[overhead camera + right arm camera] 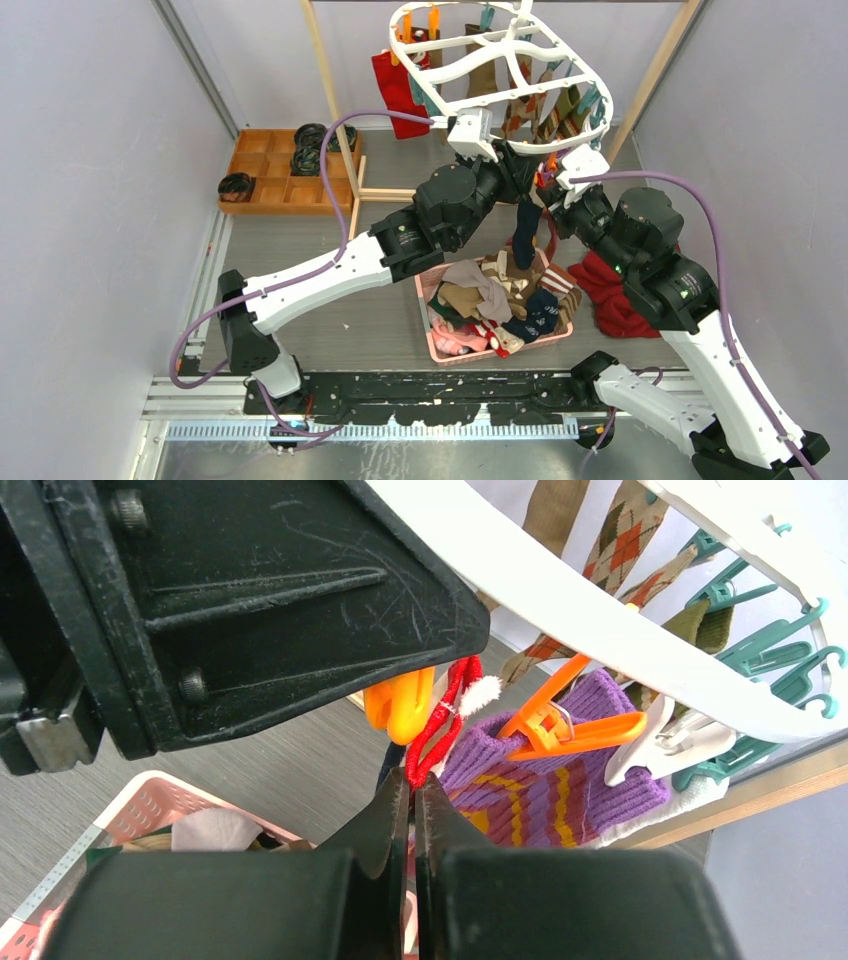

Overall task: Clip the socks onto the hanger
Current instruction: Clamp the sock onto the hanger.

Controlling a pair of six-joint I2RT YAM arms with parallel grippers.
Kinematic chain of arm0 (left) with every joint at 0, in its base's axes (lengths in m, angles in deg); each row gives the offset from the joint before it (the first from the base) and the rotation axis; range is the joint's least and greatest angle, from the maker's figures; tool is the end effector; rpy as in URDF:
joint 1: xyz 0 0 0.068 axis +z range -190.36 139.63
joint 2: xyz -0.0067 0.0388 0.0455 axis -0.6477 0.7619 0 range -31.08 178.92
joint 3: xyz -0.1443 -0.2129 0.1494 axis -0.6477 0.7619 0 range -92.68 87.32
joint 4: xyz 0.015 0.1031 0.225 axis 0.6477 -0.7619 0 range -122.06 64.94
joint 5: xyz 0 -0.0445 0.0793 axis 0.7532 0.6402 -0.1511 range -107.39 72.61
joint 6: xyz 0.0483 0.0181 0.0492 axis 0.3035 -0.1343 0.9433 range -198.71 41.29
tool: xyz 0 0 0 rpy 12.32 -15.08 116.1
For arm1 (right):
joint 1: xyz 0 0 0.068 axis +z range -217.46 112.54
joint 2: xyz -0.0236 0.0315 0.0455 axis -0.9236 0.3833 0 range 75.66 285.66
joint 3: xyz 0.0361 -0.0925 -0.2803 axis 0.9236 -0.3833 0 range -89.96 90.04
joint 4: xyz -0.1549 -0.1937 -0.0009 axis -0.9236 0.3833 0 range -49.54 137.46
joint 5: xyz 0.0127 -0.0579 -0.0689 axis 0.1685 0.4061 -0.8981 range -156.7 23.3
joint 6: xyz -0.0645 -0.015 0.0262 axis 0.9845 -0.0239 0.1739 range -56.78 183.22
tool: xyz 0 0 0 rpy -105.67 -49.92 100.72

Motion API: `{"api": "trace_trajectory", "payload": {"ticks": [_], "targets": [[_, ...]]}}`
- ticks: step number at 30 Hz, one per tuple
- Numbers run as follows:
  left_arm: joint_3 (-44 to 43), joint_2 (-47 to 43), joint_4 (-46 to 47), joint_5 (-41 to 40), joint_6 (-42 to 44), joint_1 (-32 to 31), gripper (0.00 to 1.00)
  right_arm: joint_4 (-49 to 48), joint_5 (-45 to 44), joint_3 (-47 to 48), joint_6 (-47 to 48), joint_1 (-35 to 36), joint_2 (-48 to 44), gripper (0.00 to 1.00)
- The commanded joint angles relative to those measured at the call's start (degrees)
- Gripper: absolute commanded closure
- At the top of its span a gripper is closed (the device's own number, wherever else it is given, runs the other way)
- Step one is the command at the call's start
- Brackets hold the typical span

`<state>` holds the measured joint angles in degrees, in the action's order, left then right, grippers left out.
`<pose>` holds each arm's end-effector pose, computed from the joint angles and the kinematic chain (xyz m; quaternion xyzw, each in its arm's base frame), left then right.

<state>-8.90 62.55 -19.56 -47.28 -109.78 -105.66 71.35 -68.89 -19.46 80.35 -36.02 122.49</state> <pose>0.1895 -0.3416 0.4902 0.0001 0.6626 -0.4311 0.6125 0.1211 0.0715 0.4554 -0.2970 0.6889 0.0682 0.6577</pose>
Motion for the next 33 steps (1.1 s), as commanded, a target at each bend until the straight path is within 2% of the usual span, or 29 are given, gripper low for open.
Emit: {"api": "trace_trajectory", "payload": {"ticks": [1, 33], "targets": [[-1.9, -1.3, 2.2, -2.9, -0.8, 0.2, 1.00, -1.6, 1.0, 0.9, -1.0, 0.5, -1.1, 0.99], [-1.6, -1.2, 2.4, -3.1, -1.9, 0.2, 1.00, -0.5, 0.3, 0.2, -1.6, 1.6, -0.6, 0.99]]}}
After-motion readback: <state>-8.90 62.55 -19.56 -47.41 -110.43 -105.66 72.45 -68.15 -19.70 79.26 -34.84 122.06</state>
